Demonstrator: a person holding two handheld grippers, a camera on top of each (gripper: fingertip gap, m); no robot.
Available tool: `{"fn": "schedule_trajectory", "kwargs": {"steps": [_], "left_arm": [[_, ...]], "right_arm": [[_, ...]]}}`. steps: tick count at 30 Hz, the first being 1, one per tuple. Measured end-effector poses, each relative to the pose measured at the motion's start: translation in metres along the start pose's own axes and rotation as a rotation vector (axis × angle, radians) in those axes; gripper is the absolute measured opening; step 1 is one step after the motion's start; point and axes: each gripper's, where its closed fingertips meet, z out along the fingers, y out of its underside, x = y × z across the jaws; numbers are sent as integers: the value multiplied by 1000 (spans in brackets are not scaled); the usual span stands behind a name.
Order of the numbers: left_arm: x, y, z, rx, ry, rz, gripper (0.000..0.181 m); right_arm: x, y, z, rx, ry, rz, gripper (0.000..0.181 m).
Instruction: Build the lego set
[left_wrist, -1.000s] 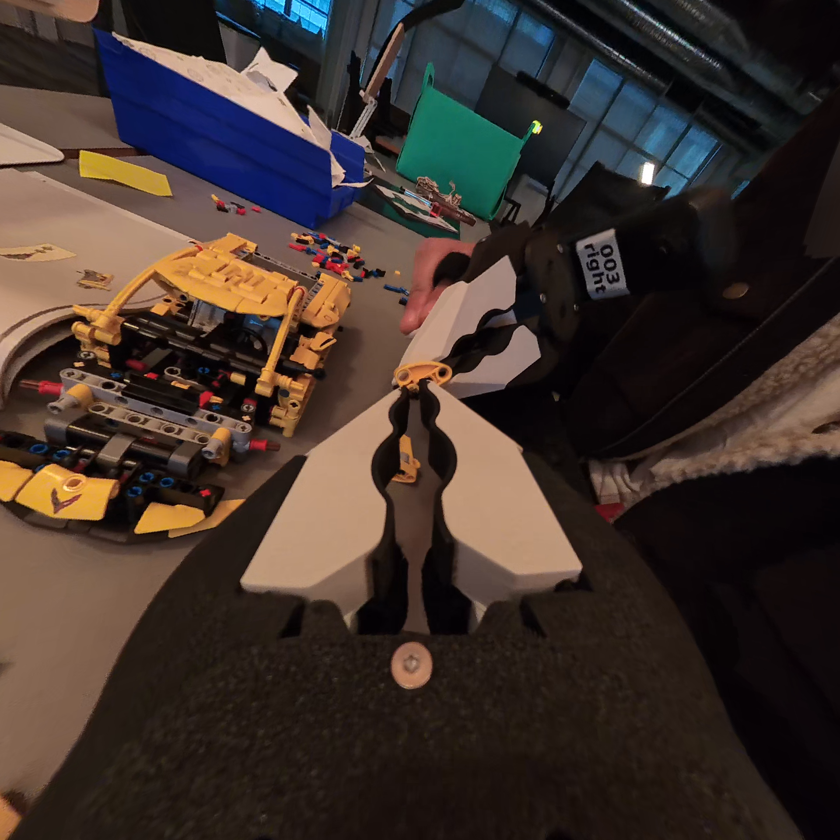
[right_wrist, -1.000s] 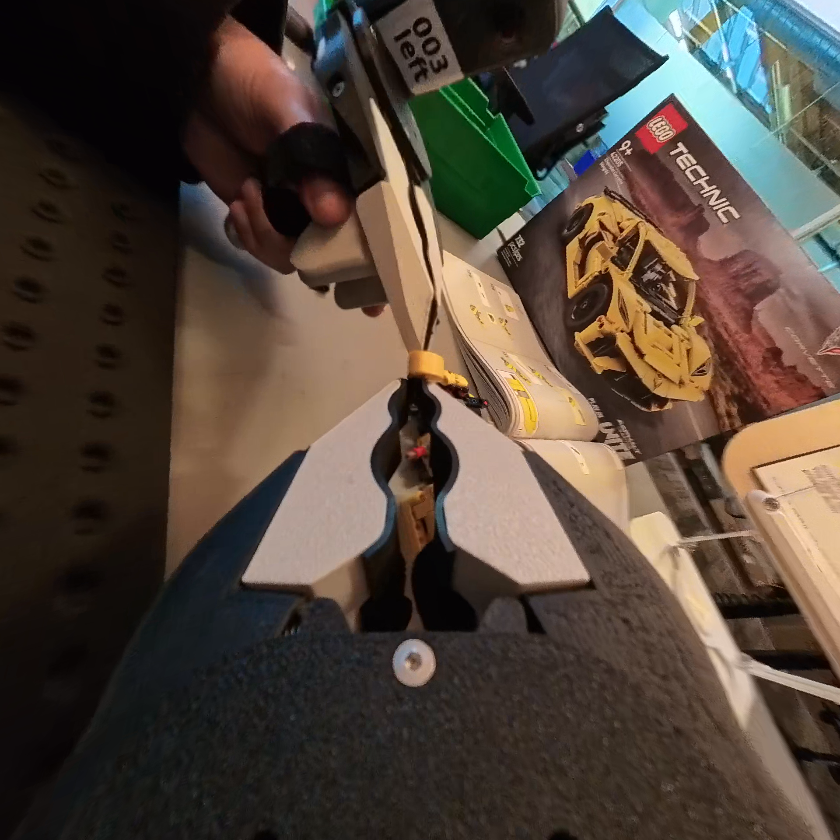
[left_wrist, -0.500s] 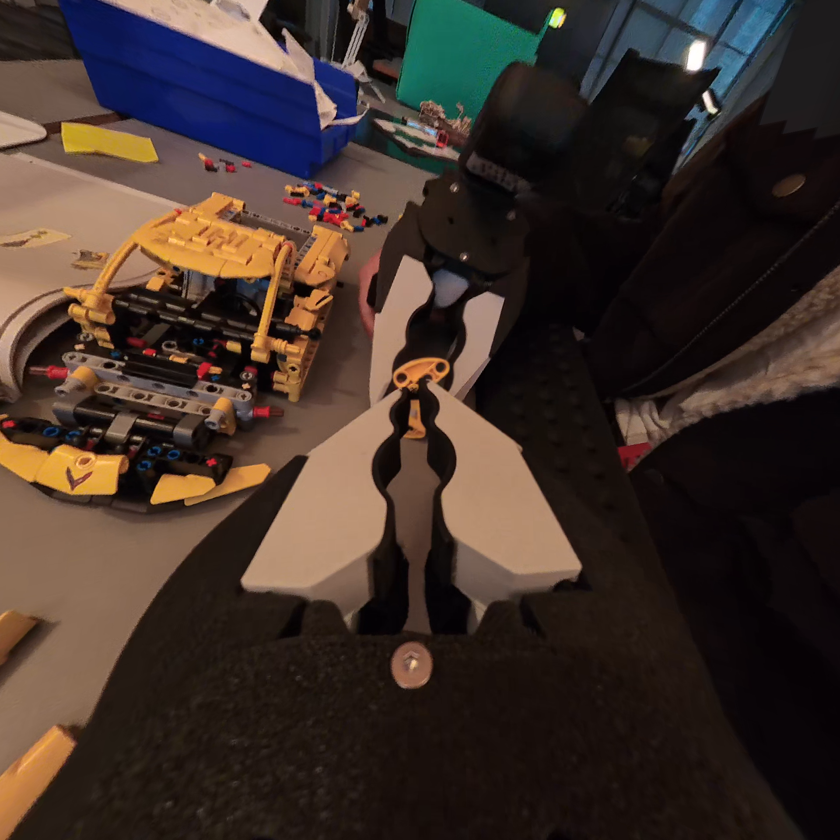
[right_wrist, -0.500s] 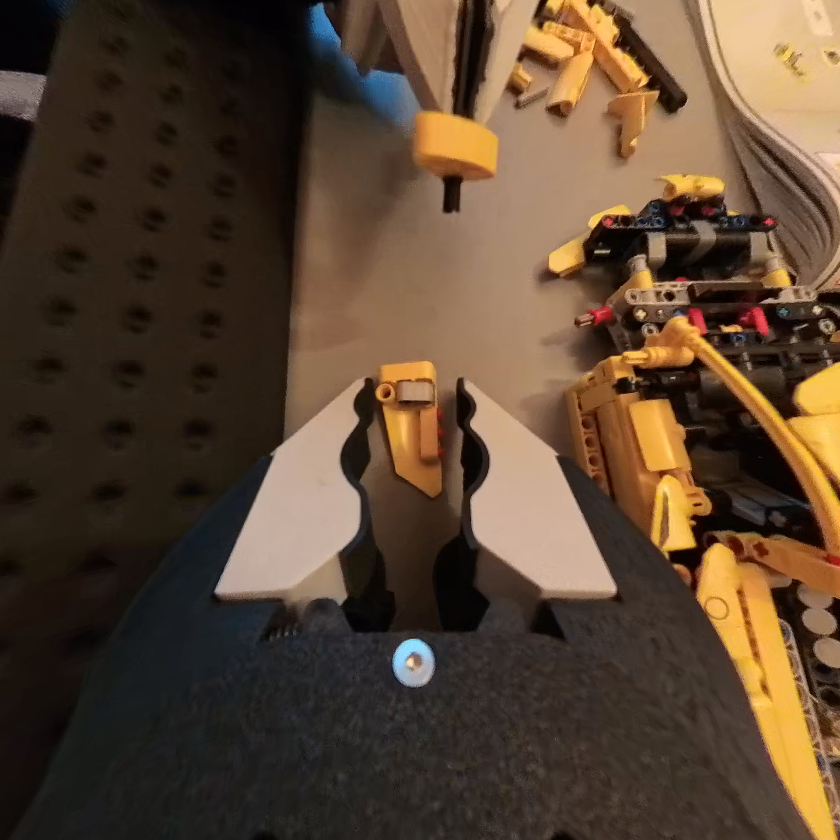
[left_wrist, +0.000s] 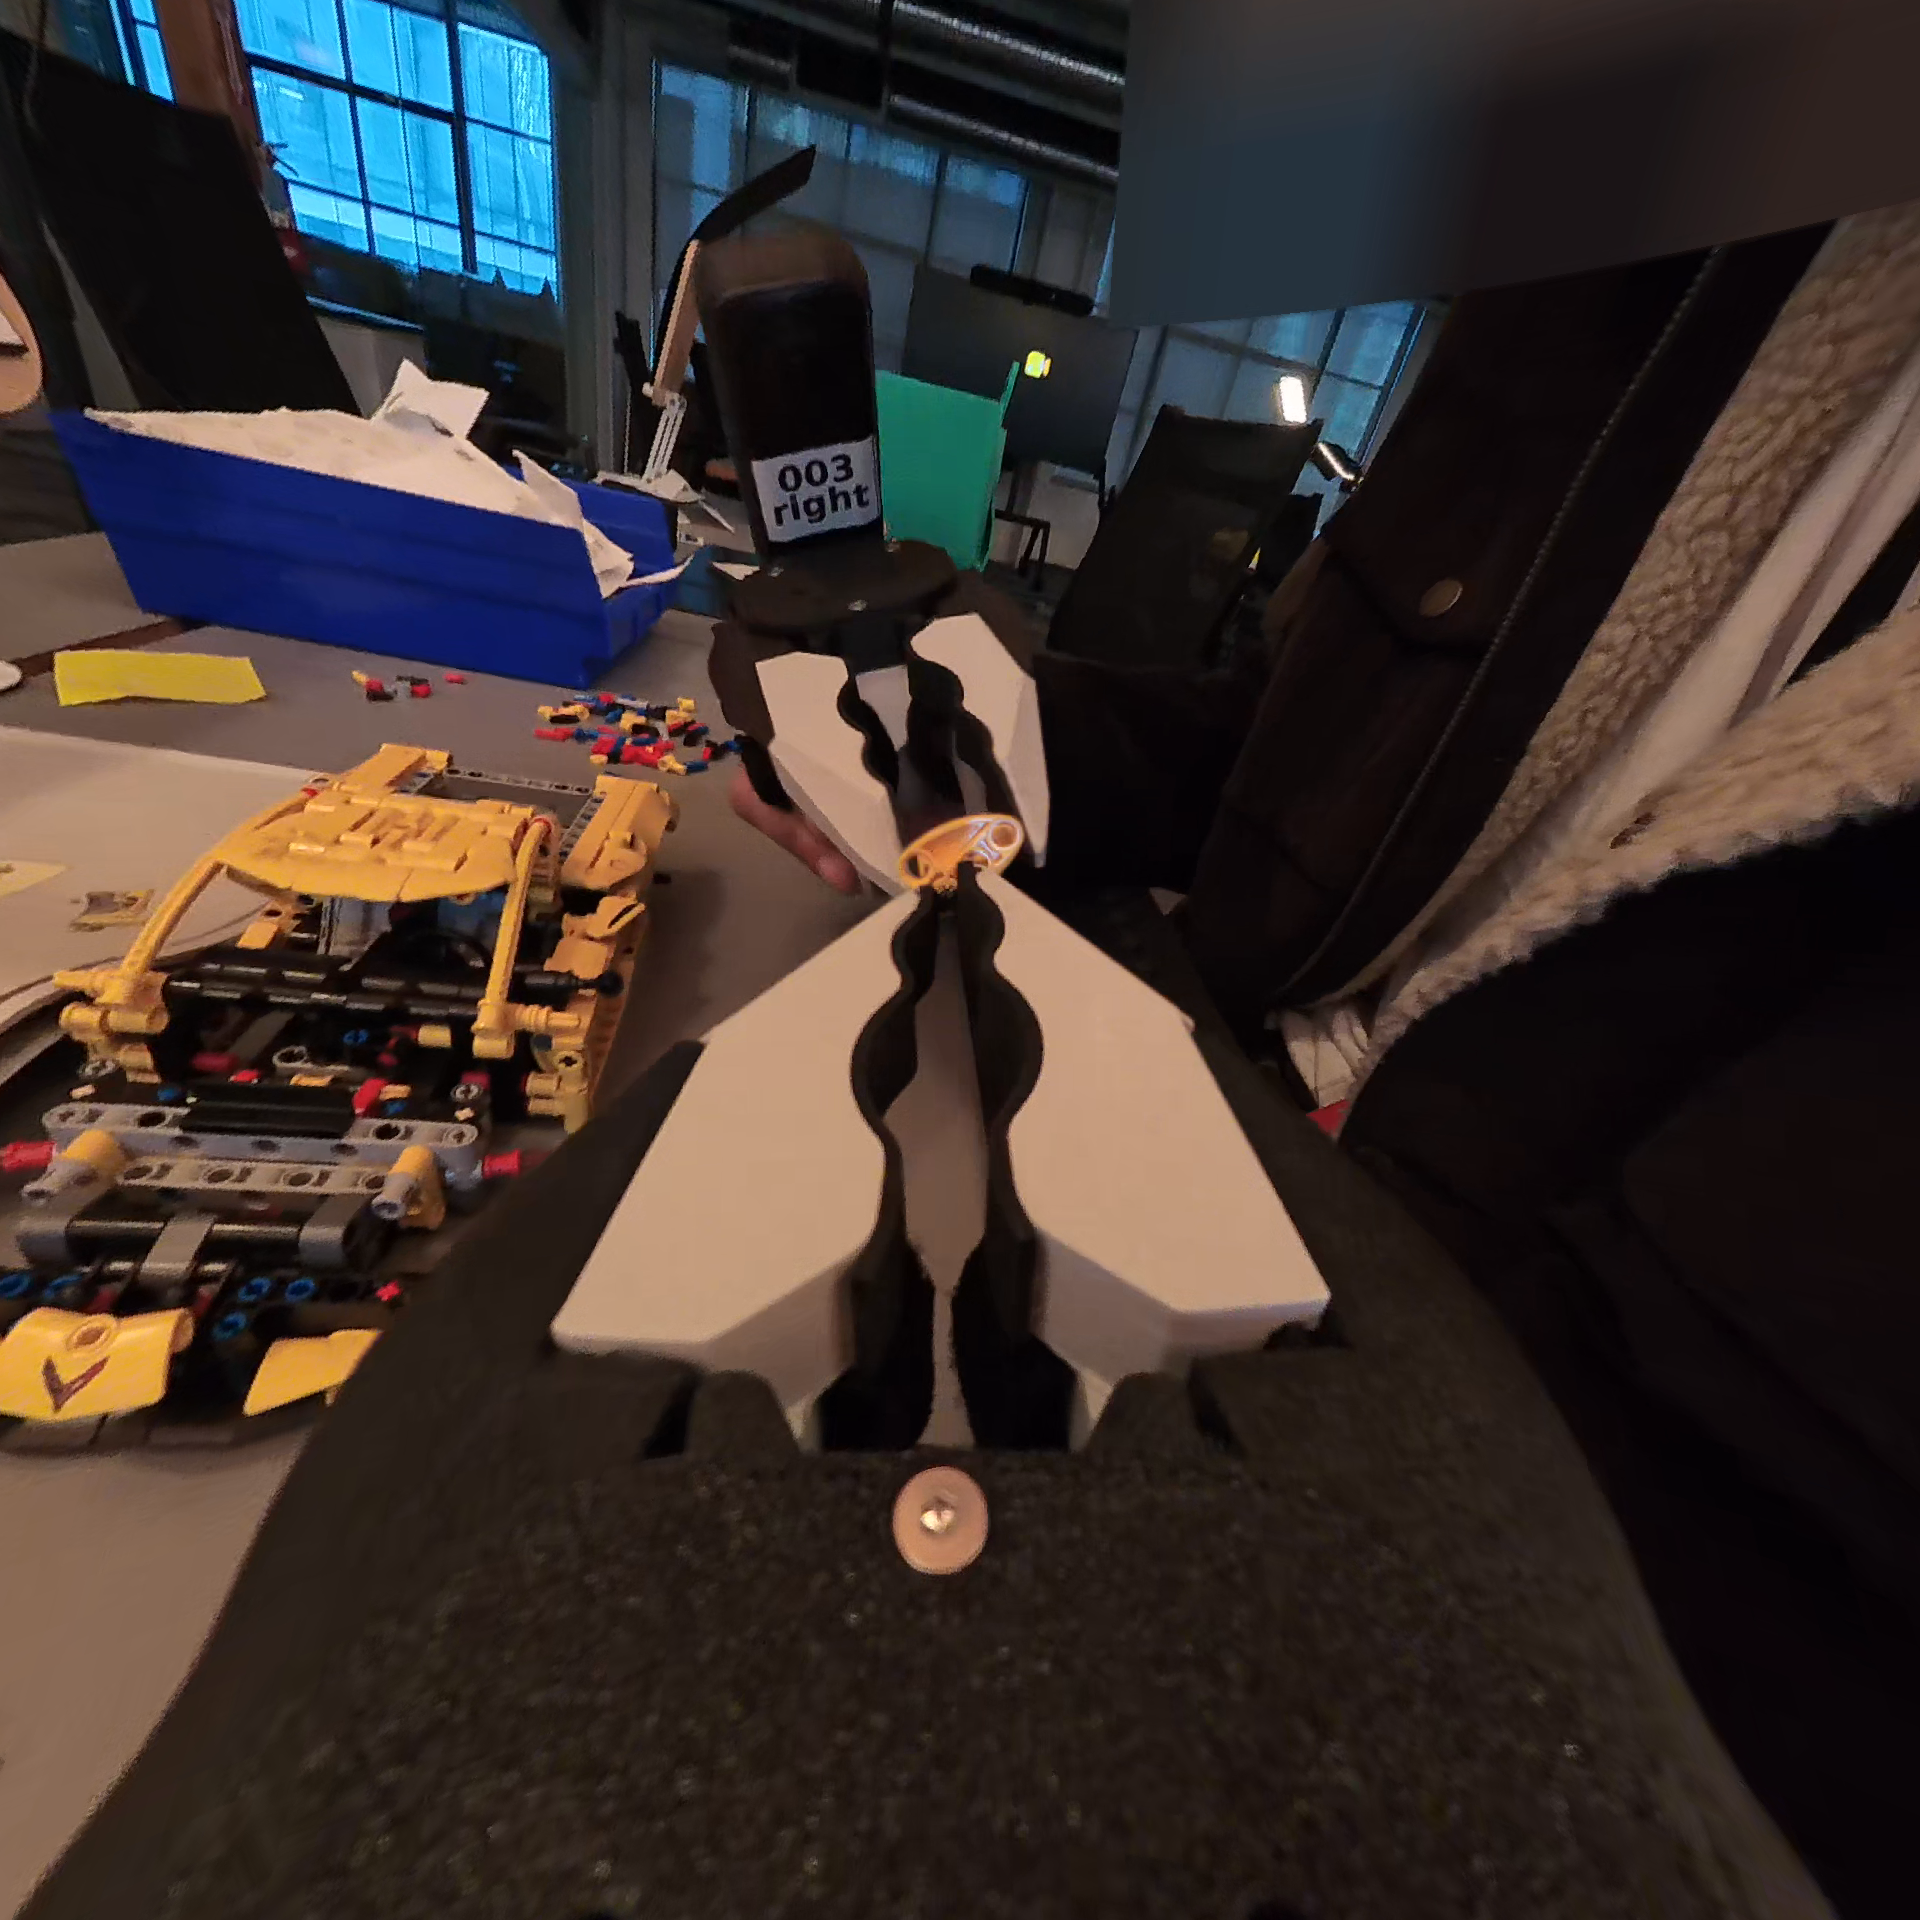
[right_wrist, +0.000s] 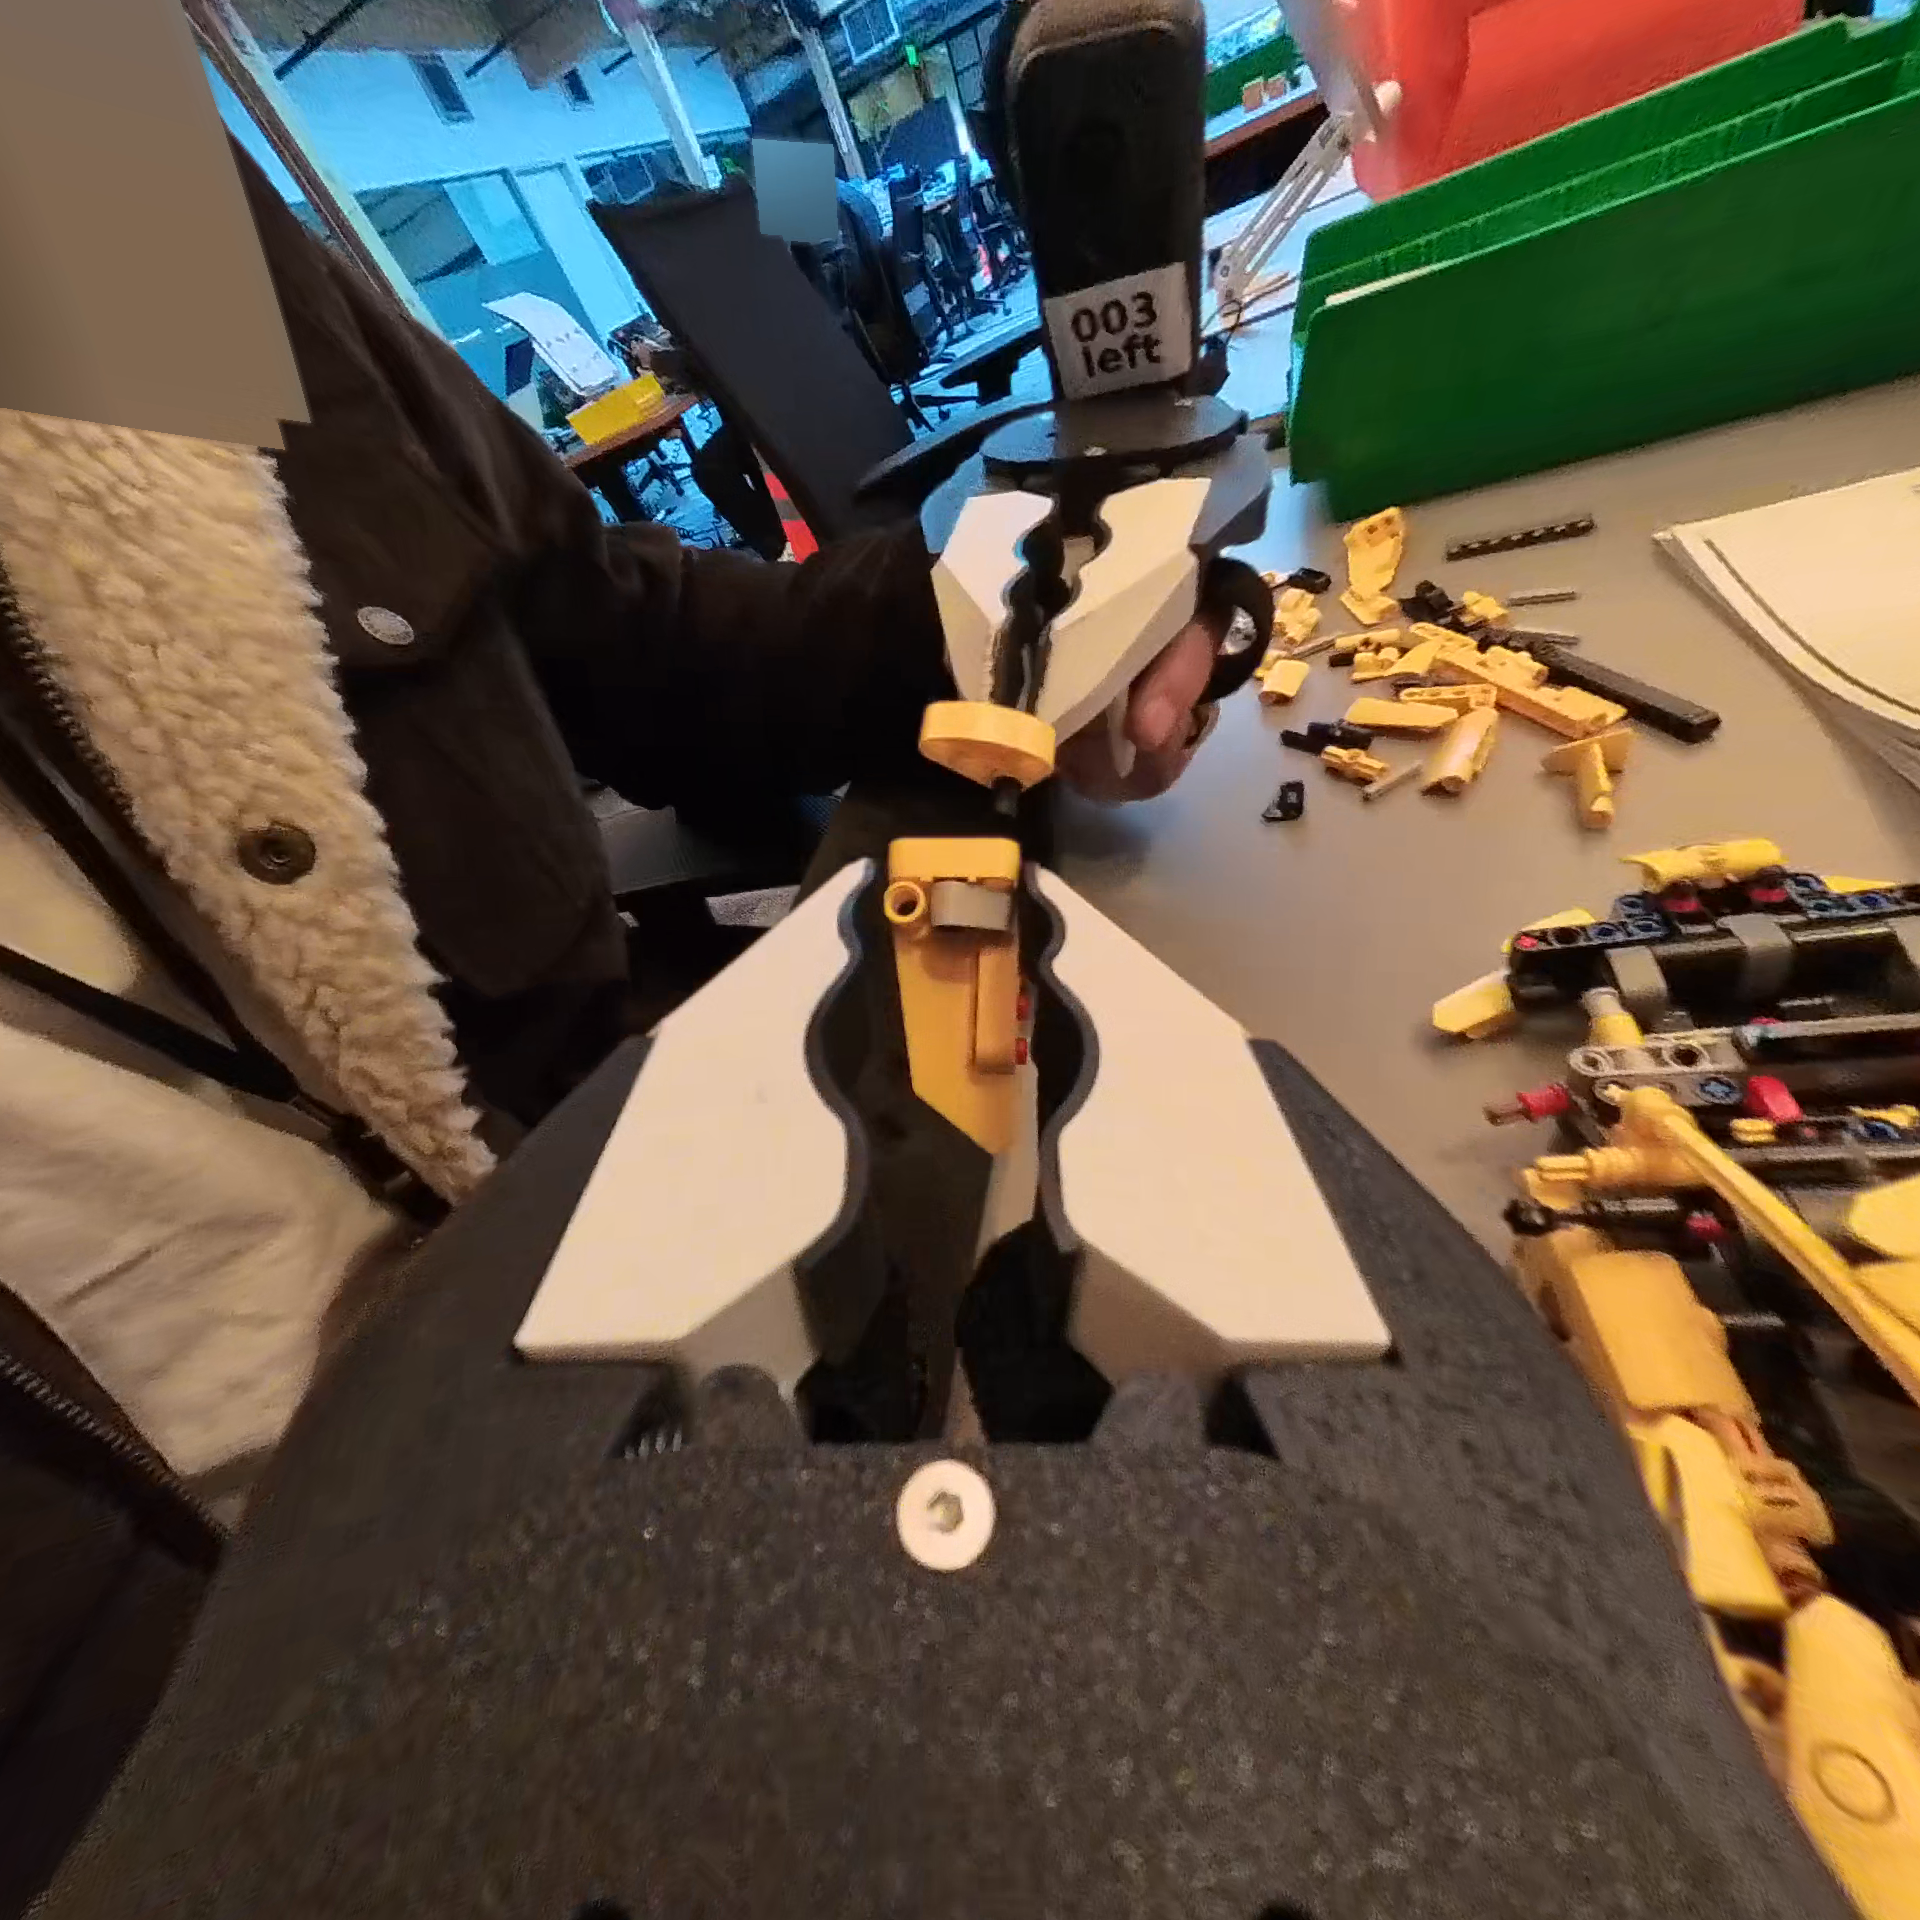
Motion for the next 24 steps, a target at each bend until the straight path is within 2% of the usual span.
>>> {"fn": "schedule_trajectory", "kwargs": {"steps": [8,24], "left_arm": [[9,5,8,-22,43,48,4],[15,9,8,-68,38,158,3]], "right_arm": [[-4,4,4,-3,-54,59,24],[-14,4,3,18,-174,154,24]]}}
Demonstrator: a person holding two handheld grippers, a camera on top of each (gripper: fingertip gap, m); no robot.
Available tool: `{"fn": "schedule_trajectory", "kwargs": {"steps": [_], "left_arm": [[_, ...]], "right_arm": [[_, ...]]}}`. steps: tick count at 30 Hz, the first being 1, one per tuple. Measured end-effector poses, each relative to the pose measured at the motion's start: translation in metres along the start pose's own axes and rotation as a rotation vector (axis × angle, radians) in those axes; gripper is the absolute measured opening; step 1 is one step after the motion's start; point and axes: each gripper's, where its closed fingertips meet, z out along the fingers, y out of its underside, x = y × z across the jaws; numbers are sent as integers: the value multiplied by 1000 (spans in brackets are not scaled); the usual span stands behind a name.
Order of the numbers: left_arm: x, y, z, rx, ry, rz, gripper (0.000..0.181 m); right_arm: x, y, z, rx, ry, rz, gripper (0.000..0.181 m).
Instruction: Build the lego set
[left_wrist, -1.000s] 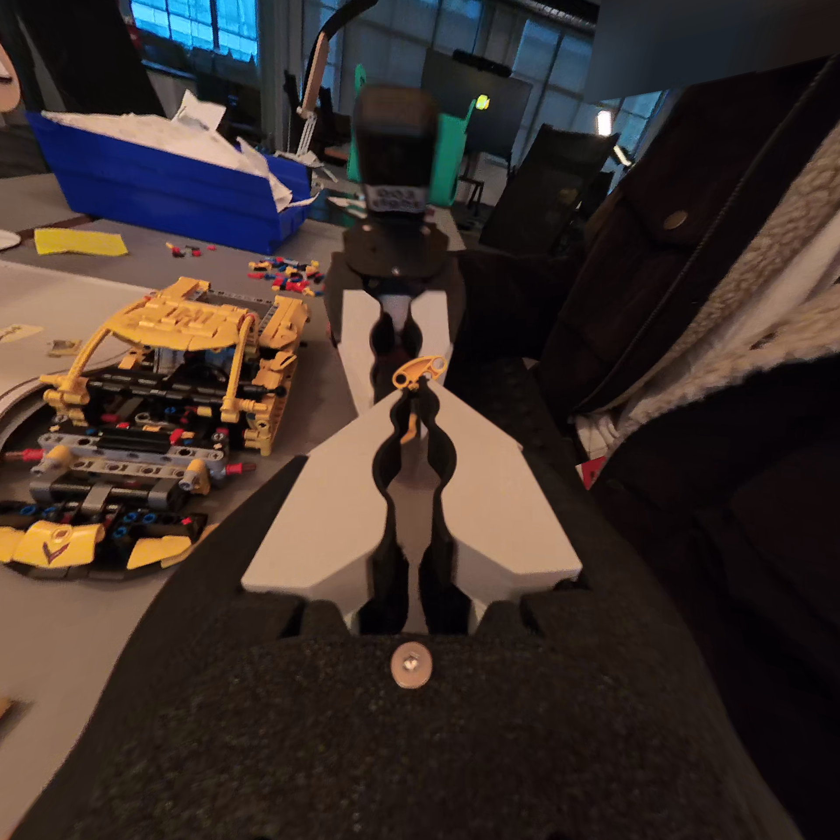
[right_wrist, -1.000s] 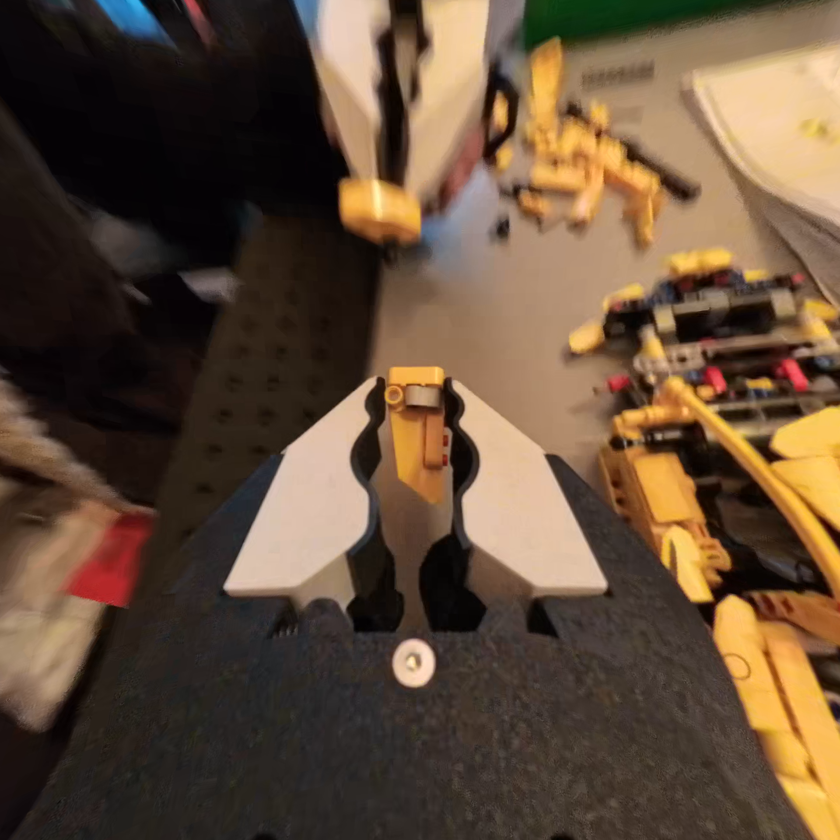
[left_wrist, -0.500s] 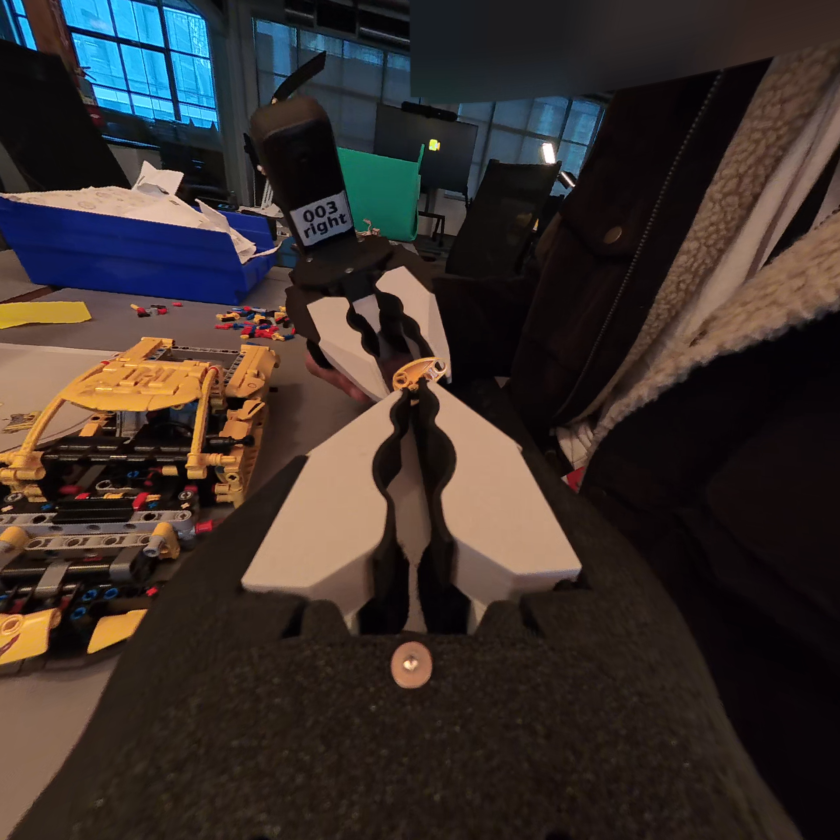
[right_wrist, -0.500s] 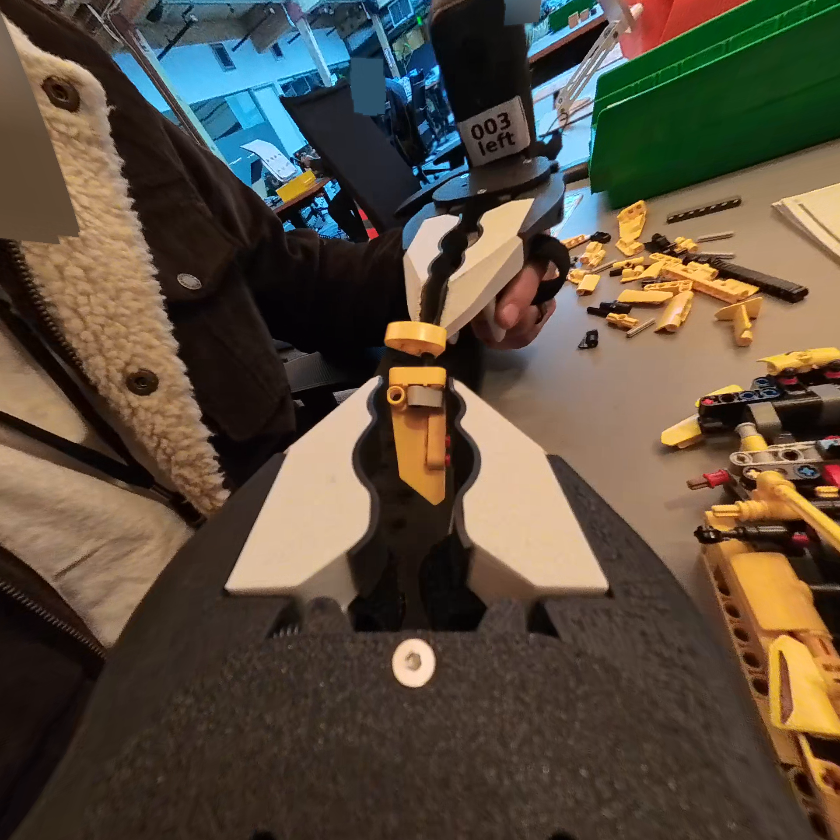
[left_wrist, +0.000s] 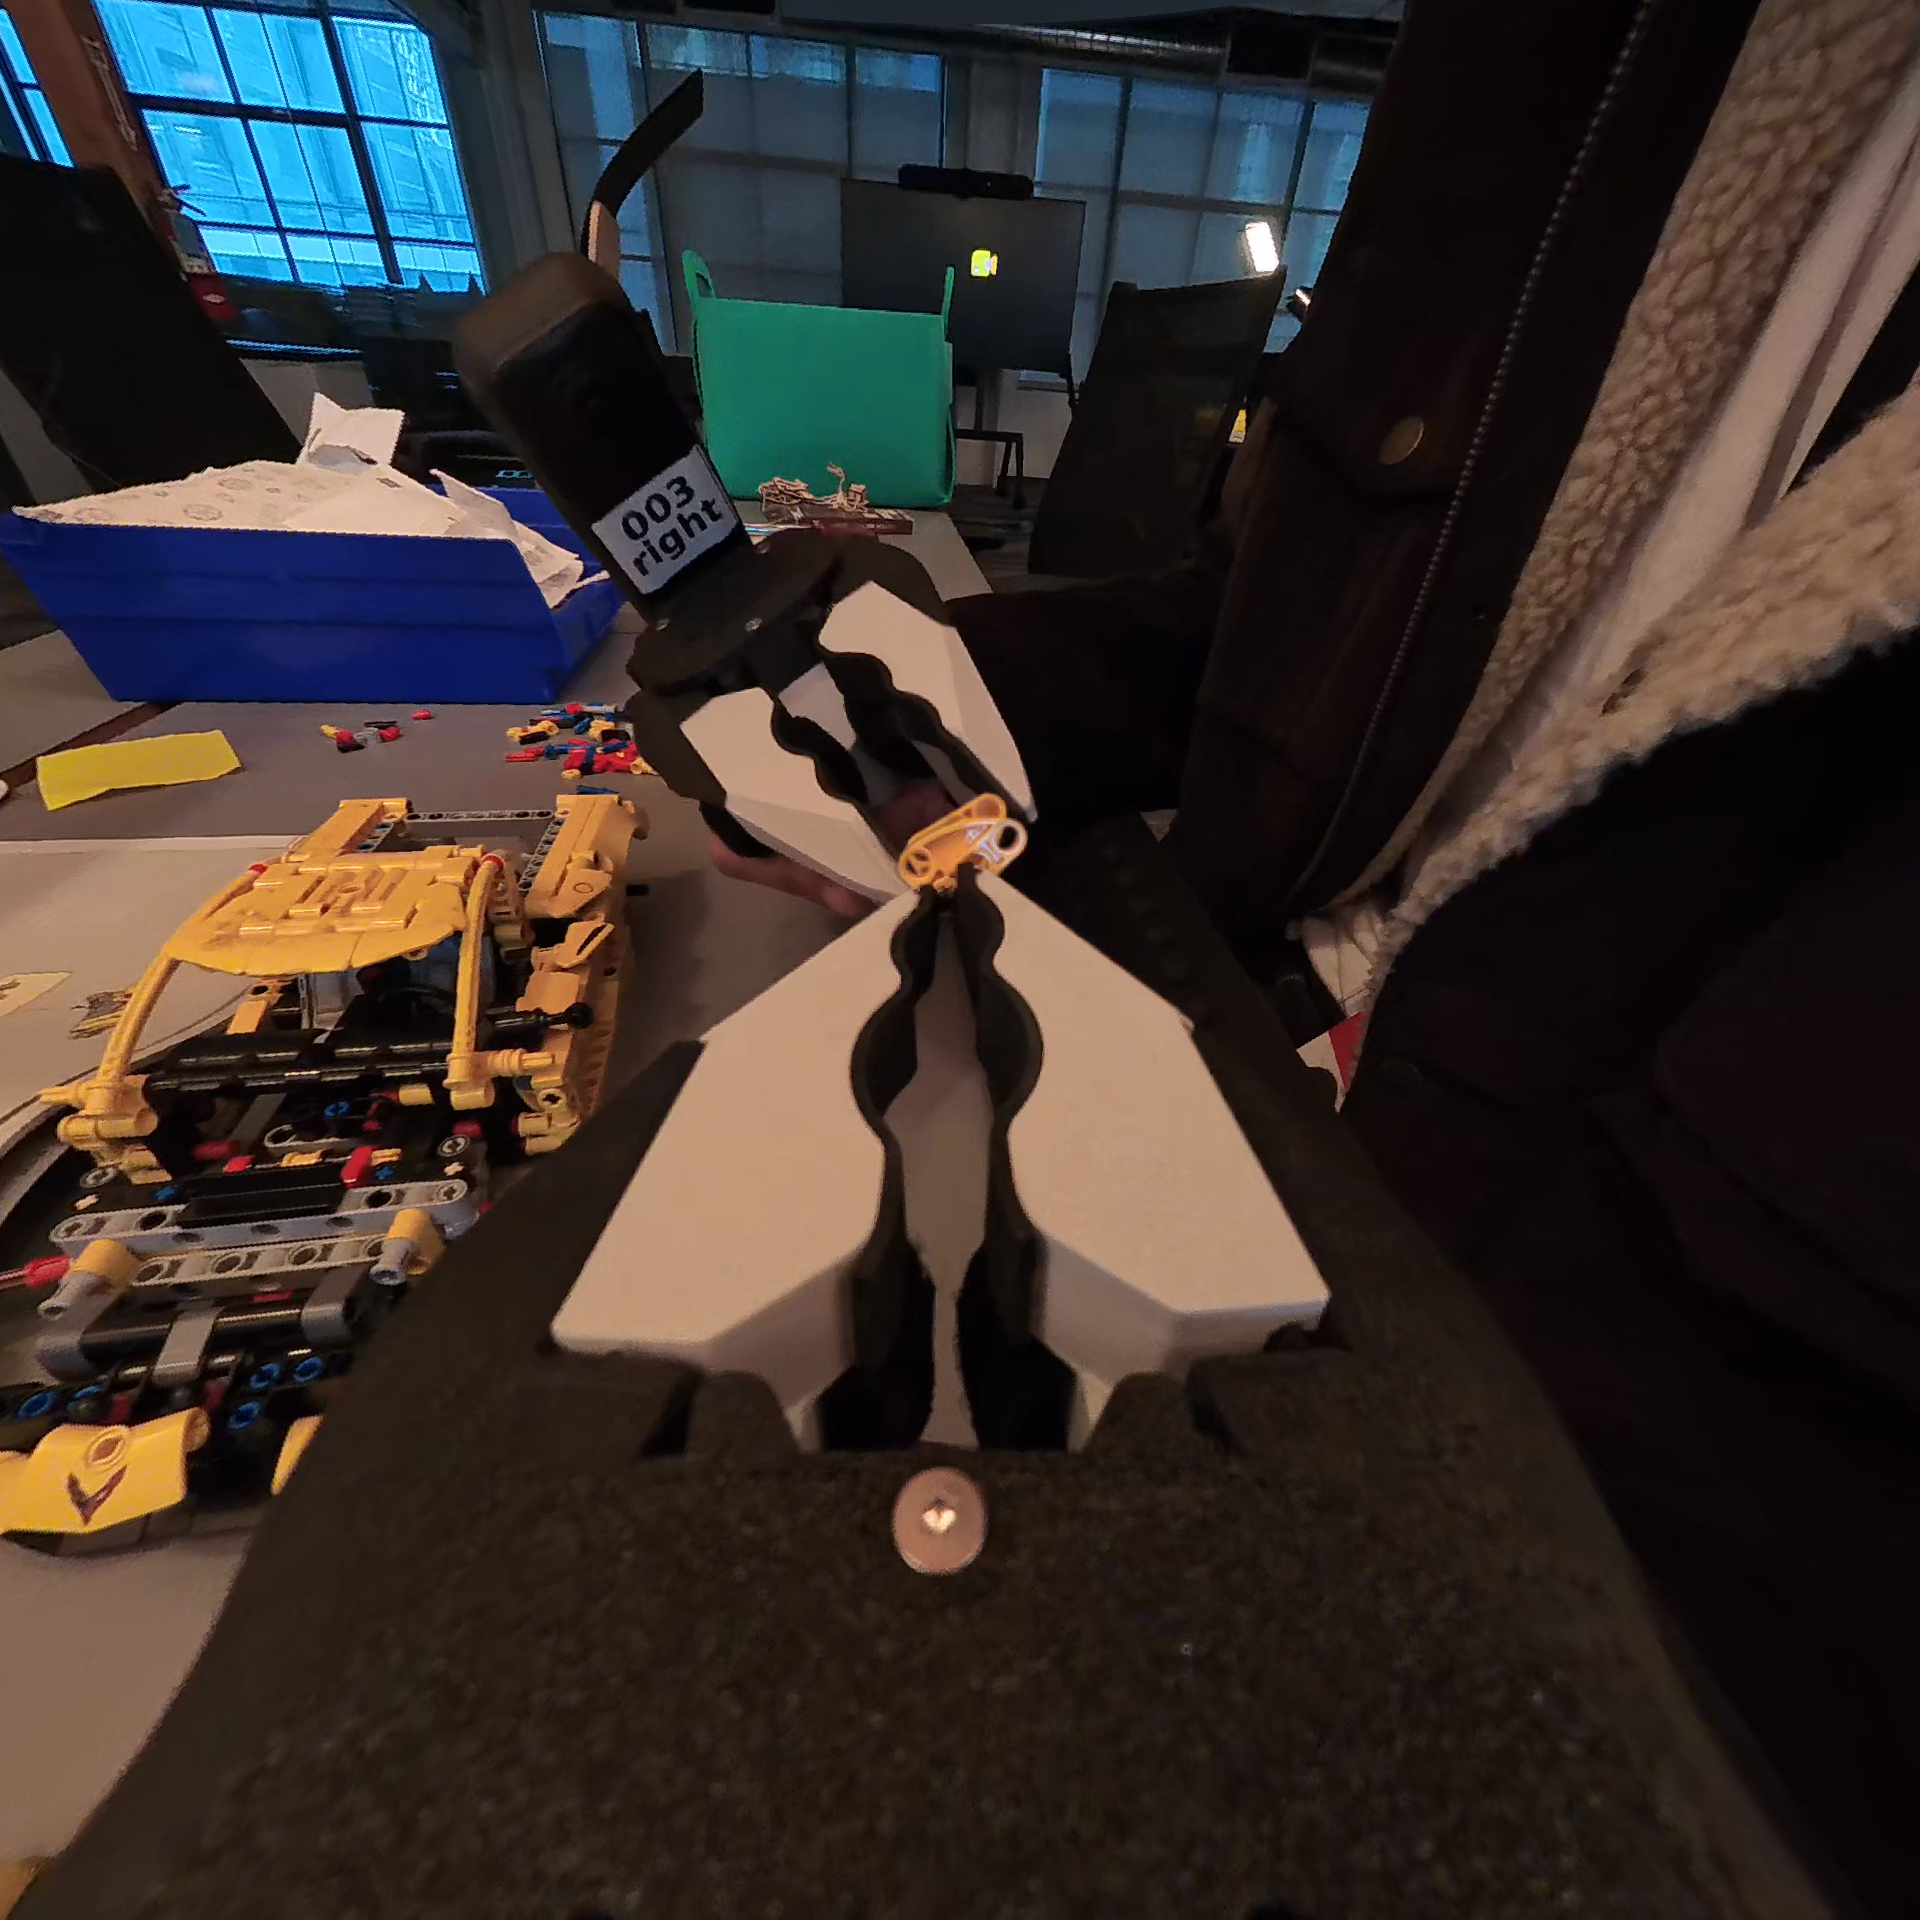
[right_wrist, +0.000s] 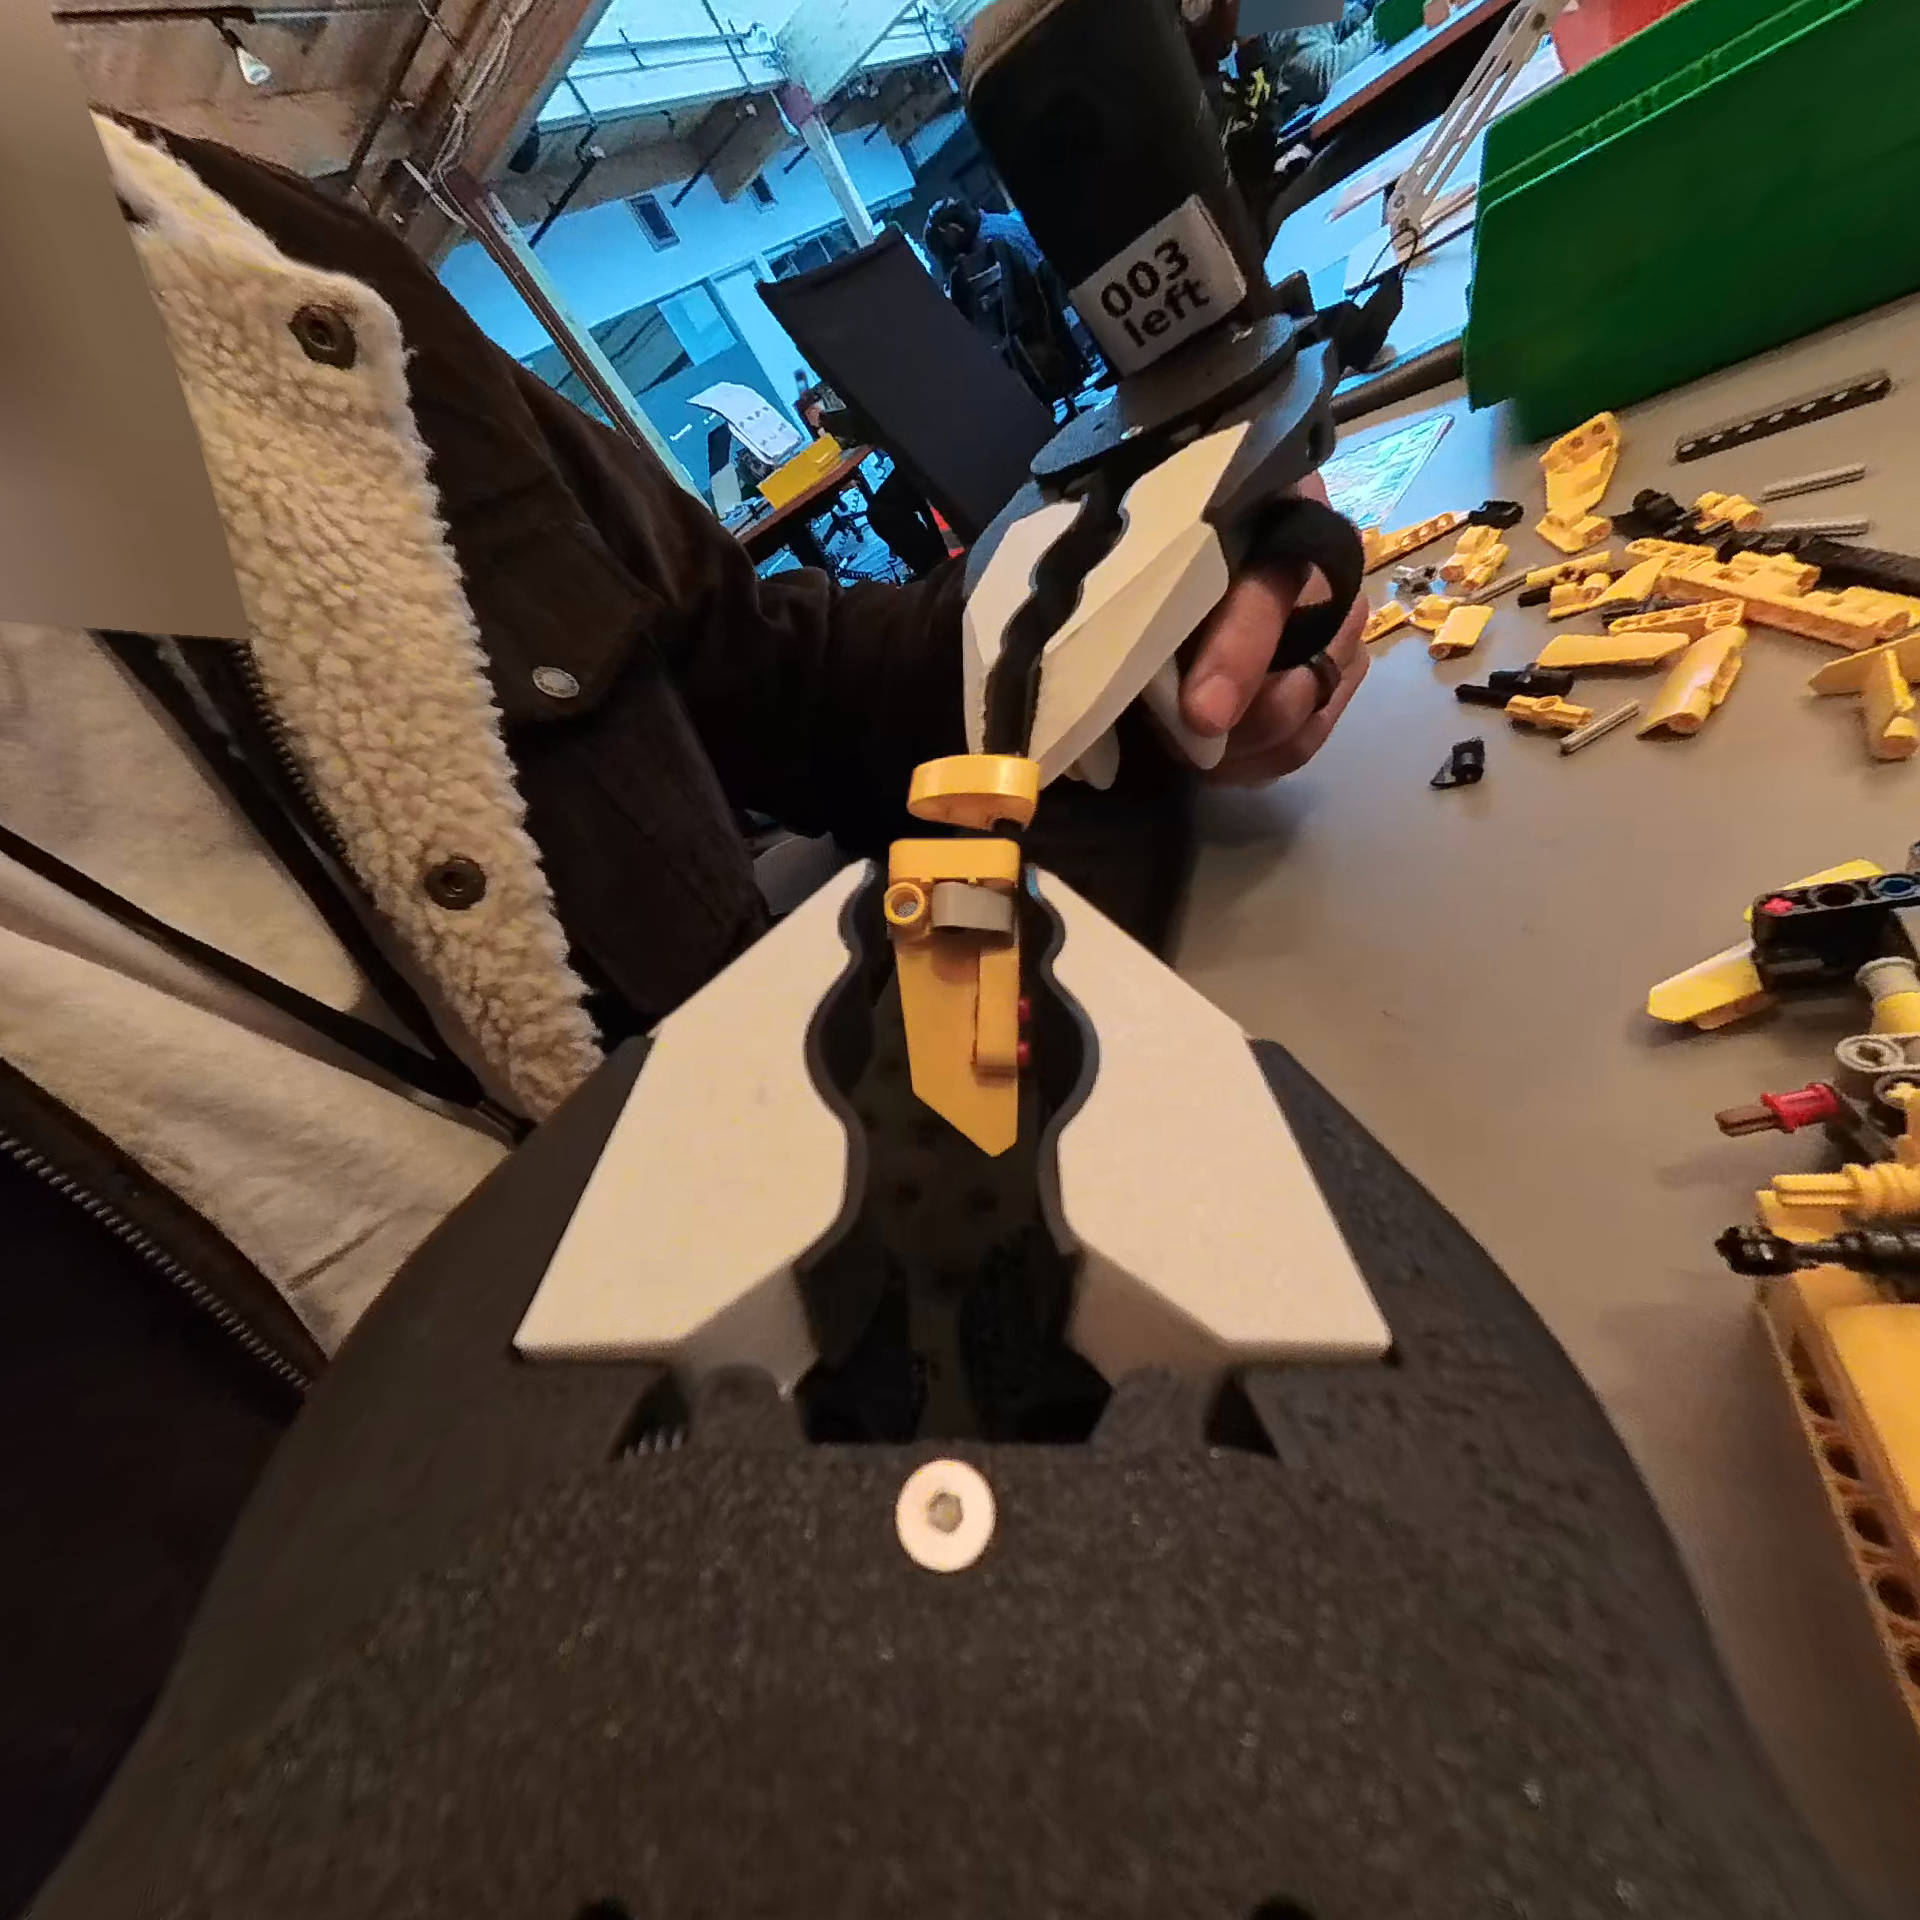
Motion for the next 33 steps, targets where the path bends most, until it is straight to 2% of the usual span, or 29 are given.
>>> {"fn": "schedule_trajectory", "kwargs": {"steps": [14,19,23,26,33], "left_arm": [[7,6,5,-22,8,104,3],[8,15,8,-54,30,81,3],[2,12,5,-20,-4,73,3],[-3,0,2,38,-48,92,3],[-15,-20,4,148,-129,125,3]], "right_arm": [[-3,7,1,4,-76,112,23],[0,20,8,-57,-76,119,23],[5,10,4,12,-59,125,23],[6,-9,-6,124,-84,158,23],[6,-31,-18,268,-124,200,22]]}}
